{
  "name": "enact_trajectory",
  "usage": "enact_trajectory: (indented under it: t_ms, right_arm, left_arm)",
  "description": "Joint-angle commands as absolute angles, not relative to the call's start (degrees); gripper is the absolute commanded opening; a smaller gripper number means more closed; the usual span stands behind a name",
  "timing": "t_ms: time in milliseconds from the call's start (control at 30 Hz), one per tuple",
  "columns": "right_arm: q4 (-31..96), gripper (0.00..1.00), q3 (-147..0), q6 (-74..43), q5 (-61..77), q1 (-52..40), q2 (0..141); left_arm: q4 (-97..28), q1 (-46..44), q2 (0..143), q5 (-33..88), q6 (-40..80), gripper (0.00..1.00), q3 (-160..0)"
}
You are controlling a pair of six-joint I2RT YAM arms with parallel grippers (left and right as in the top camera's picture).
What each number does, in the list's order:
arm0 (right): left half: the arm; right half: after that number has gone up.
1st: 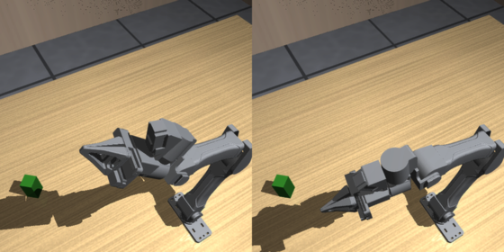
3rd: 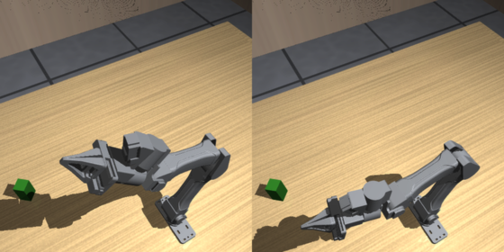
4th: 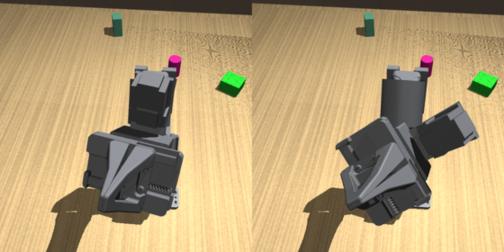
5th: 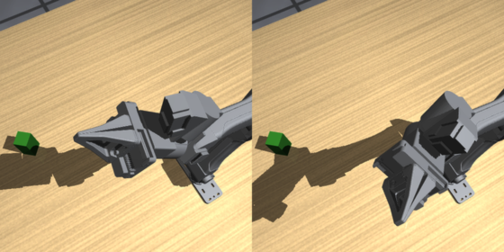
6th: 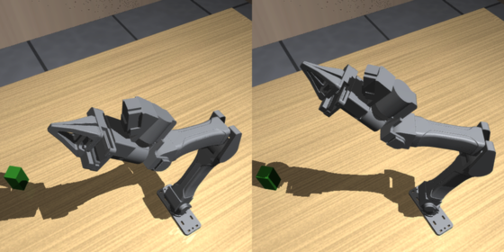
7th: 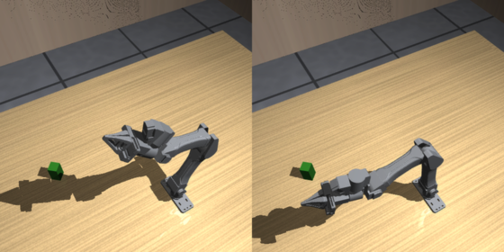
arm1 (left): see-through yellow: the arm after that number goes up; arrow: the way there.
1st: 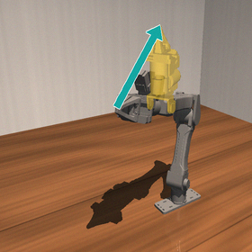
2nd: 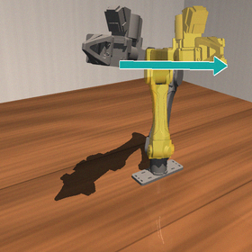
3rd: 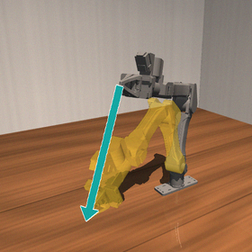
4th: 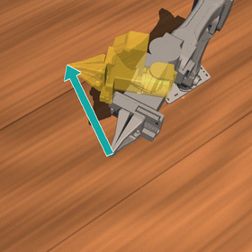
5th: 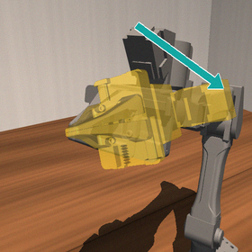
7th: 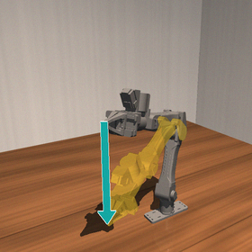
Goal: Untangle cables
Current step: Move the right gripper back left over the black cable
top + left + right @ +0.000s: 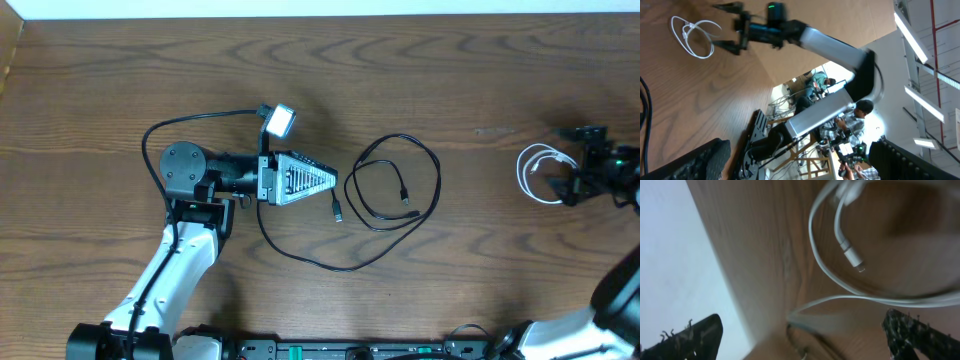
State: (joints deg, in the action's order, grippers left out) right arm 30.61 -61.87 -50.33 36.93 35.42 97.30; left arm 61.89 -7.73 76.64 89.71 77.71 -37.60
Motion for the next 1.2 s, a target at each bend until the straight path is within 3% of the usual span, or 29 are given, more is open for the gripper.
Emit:
enact_trajectory:
  t_ms: [0, 133, 333, 567, 767, 967, 1033, 1167]
  right_arm:
    - [32.51, 0.99, -62.65, -45.67, 16.93, 33.56, 89.03]
    - [34.48, 0.99, -62.65, -38.92, 8.86, 29.74, 85.08]
    - [36.47, 0.98, -62.61, -31.75, 8.47, 24.21, 86.61]
    - [41.95, 0.75, -62.54, -30.2, 8.51, 15.62, 88.03]
    - [39.92, 0.45, -62.54, -21.98, 8.49, 3.57, 88.05]
    - [39.9, 0.33, -62.5, -18.13, 8.49, -6.0, 88.09]
    - [40.8, 0.38, -62.46, -18.17, 8.51, -8.4, 88.09]
    - [42.33, 0.74, -62.43, -18.83, 8.51, -12.19, 88.09]
  left_arm:
    - [62.22, -7.9, 76.73, 90.02, 76.49, 0.94, -37.5]
    - [62.22, -7.9, 76.73, 90.02, 76.51, 0.94, -37.5]
    - [62.22, -7.9, 76.73, 90.04, 76.51, 0.94, -37.45]
    - [62.22, -7.9, 76.73, 90.02, 75.09, 0.94, -37.43]
    - [62.19, -7.9, 76.73, 90.02, 74.13, 0.94, -37.32]
    - [62.19, -7.9, 76.73, 90.0, 73.23, 0.94, -35.94]
    - [62.19, -7.9, 76.75, 89.97, 72.6, 0.94, -35.05]
    - [62.19, -7.9, 76.75, 89.95, 70.89, 0.94, -33.06]
